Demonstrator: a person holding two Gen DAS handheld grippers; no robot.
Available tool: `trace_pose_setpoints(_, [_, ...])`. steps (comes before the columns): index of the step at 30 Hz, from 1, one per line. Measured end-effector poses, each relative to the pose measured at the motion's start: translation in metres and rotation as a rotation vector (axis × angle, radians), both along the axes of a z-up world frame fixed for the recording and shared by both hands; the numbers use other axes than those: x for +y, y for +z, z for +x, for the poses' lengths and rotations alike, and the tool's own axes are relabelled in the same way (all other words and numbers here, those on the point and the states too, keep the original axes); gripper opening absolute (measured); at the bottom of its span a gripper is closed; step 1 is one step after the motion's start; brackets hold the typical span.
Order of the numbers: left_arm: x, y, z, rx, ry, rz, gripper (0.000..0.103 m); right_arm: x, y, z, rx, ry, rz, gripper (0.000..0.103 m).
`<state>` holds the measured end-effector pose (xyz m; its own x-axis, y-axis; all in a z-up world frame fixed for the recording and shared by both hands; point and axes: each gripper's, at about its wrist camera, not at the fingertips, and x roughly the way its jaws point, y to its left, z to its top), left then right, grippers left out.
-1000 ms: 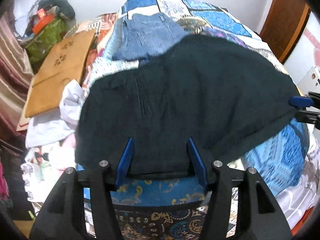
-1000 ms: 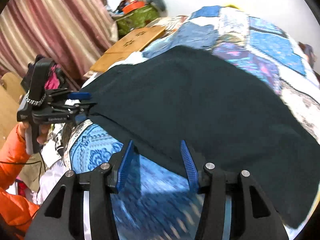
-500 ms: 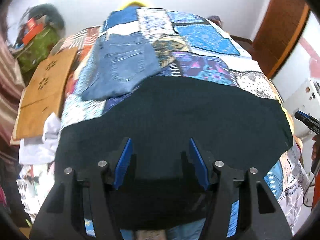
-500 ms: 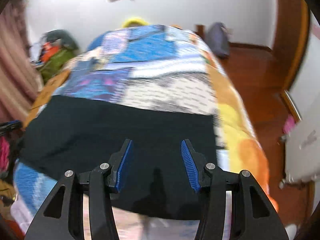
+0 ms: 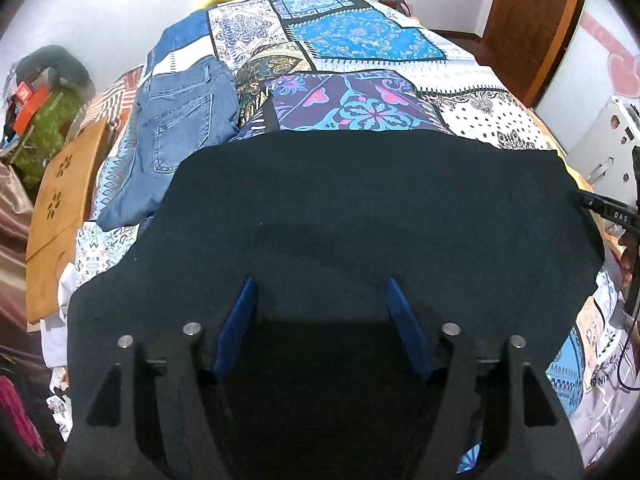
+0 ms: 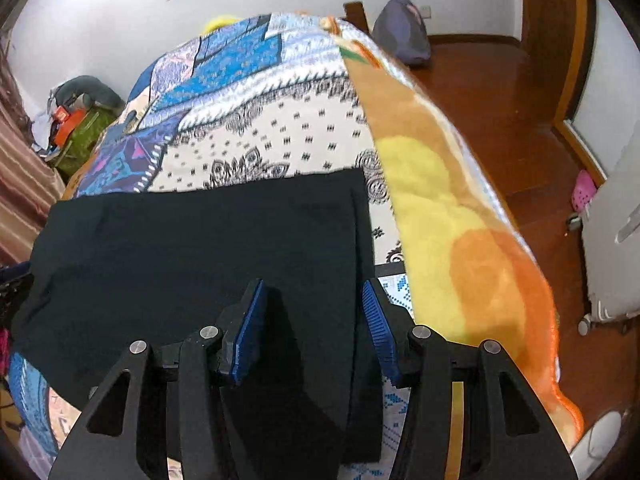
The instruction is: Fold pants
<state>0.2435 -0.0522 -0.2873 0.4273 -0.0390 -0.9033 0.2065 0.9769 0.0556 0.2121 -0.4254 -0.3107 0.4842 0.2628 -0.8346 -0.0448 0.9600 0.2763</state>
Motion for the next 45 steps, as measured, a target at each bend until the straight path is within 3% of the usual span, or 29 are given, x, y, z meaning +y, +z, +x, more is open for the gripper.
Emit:
trace_pose_setpoints(3, [0.0,-0.001,0.001,-0.006,0.006,0.0,0.072,0.002,0.0,-0.002,-0.024,0.004,-0.023,0.045])
trace_pose_setpoints(7, [-0.002,-0.002,0.002,-0.01,0.01,0.004,0.073,0.008,0.004,-0.003,-0.073,0.012,-0.074,0.01])
trace_pose_setpoints(13, [-0.002,-0.002,0.001,-0.016,0.011,0.005,0.073,0.006,0.016,-0.004,-0.17,-0.005,-0.081,0.006])
trace_pose_setpoints(22, [0.0,-0.003,0.0,-0.021,0.018,-0.001,0.078,0.016,0.016,0.019,-0.182,0.002,-0.217,0.005])
trace_pose_setpoints(25, [0.0,-0.002,0.0,-0.025,0.013,0.011,0.078,0.012,0.001,0.03,-0.092,-0.014,-0.239,0.007])
trace_pose_setpoints(26, [0.0,-0.001,0.001,-0.017,0.012,0.013,0.078,0.009,-0.001,0.03,-0.079,-0.018,-0.24,0.01])
trace_pose_setpoints(28, [-0.002,0.003,0.002,-0.007,0.008,0.011,0.077,0.001,0.006,0.027,-0.07,-0.066,-0.253,0.033])
trace_pose_setpoints(35, [-0.033,0.036,0.001,-0.093,-0.079,-0.025,0.077,0.015,0.047,-0.009,-0.111,0.012,-0.096,0.036])
trace_pose_setpoints(38, [-0.056,0.028,0.003,-0.067,-0.126,-0.05,0.077,0.035,0.038,-0.019,-0.083,0.062,-0.041,0.041])
trace_pose_setpoints(41, [-0.074,0.007,-0.001,-0.038,-0.167,0.001,0.077,0.045,0.012,-0.033,-0.011,0.066,-0.046,0.041])
trace_pose_setpoints(43, [-0.076,-0.006,-0.007,-0.029,-0.174,0.03,0.078,0.041,0.005,-0.05,-0.031,0.043,-0.029,0.041])
trace_pose_setpoints(45, [-0.071,-0.006,-0.012,-0.042,-0.17,0.008,0.078,0.033,0.006,-0.063,-0.028,0.014,-0.027,0.041])
